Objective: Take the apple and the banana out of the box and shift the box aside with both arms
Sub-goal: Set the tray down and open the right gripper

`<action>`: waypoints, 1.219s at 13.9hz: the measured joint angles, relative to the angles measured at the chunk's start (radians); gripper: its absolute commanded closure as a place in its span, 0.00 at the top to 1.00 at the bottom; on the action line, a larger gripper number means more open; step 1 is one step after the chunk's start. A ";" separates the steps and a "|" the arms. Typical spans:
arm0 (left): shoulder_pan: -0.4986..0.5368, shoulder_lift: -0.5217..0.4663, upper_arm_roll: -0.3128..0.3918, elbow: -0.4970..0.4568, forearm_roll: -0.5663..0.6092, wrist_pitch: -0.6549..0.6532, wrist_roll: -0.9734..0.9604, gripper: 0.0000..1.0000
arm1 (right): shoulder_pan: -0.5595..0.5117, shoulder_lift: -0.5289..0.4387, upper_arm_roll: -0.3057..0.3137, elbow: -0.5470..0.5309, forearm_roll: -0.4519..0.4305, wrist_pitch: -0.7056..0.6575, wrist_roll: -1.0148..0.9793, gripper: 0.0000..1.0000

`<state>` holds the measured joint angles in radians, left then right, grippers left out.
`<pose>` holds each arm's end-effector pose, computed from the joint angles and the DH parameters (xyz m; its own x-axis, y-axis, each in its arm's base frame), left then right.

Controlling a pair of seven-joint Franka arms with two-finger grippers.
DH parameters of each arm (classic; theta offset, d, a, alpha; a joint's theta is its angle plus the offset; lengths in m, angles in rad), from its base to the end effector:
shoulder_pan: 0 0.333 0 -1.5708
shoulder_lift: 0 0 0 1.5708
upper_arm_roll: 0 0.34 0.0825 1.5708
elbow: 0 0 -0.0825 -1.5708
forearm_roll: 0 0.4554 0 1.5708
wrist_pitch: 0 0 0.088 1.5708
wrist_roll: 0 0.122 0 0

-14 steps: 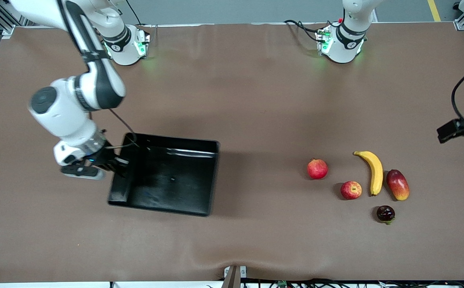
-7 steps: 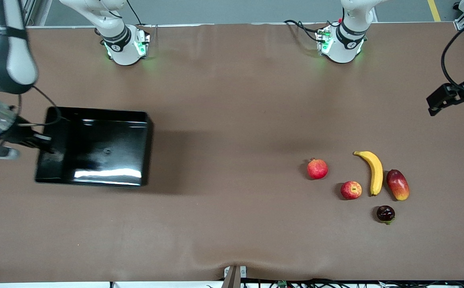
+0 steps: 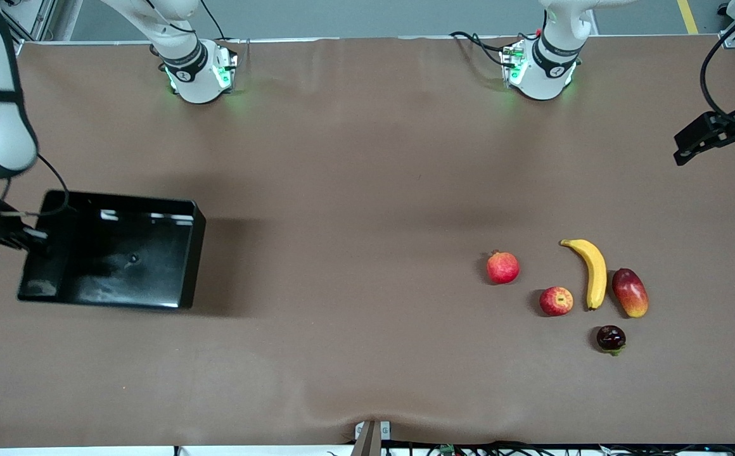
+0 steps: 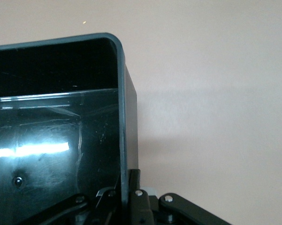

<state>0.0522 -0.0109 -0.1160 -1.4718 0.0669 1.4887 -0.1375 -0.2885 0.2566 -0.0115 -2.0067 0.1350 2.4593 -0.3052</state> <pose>0.6130 -0.0310 0.6866 0.9962 0.0788 0.0369 0.0810 -0.9947 -0.0632 0.6494 -0.1995 0.3112 0.9731 -0.0926 0.2111 -0.0863 -0.9955 -0.0391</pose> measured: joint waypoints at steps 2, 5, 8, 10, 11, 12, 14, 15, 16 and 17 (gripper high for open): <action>0.000 -0.016 0.004 -0.018 -0.003 0.000 -0.003 1.00 | -0.008 0.098 -0.001 0.055 0.000 0.049 0.000 0.00; 0.000 -0.018 0.004 -0.040 -0.004 0.000 -0.005 1.00 | -0.058 0.237 -0.004 0.184 0.021 0.050 -0.081 0.00; 0.001 -0.018 0.005 -0.056 -0.004 0.000 -0.007 1.00 | -0.083 0.347 -0.004 0.289 0.110 0.051 -0.167 0.00; 0.002 -0.018 0.009 -0.057 -0.004 0.000 -0.007 1.00 | -0.081 0.382 0.002 0.328 0.130 0.052 -0.177 0.16; 0.002 -0.018 0.010 -0.057 -0.004 0.000 -0.007 1.00 | -0.079 0.391 0.005 0.338 0.132 0.052 -0.178 0.73; 0.003 -0.018 0.012 -0.057 -0.004 0.000 -0.007 1.00 | -0.079 0.393 0.008 0.342 0.133 0.052 -0.190 1.00; 0.011 -0.018 0.015 -0.057 -0.004 0.000 -0.006 1.00 | -0.079 0.393 0.009 0.355 0.138 0.051 -0.233 1.00; 0.014 -0.019 0.016 -0.057 -0.004 0.000 -0.005 1.00 | -0.079 0.393 0.009 0.367 0.139 0.051 -0.242 1.00; 0.016 -0.019 0.016 -0.057 -0.004 0.000 -0.004 1.00 | -0.079 0.393 0.009 0.383 0.139 0.049 -0.248 1.00; 0.016 -0.019 0.016 -0.056 -0.004 0.000 -0.004 1.00 | -0.078 0.392 0.011 0.401 0.139 0.042 -0.252 1.00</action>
<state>0.0678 -0.0304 -0.1000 -1.5279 0.0629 1.4883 -0.1419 -0.3664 0.6489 -0.0007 -1.6056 0.2739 2.5012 -0.5570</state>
